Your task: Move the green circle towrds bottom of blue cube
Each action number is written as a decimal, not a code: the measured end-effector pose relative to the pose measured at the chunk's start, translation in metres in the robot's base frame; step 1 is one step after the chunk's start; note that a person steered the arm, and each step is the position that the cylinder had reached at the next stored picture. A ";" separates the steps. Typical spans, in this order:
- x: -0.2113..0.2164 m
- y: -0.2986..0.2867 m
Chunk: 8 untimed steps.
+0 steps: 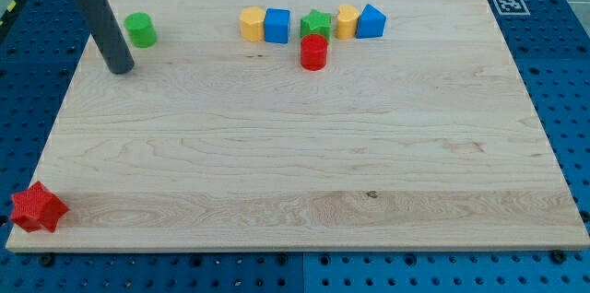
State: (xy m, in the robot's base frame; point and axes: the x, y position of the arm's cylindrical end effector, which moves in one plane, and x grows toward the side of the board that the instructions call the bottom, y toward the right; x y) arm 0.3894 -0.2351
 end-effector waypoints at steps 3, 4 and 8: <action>-0.080 -0.028; -0.080 -0.019; -0.108 0.044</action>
State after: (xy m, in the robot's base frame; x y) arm 0.2819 -0.1909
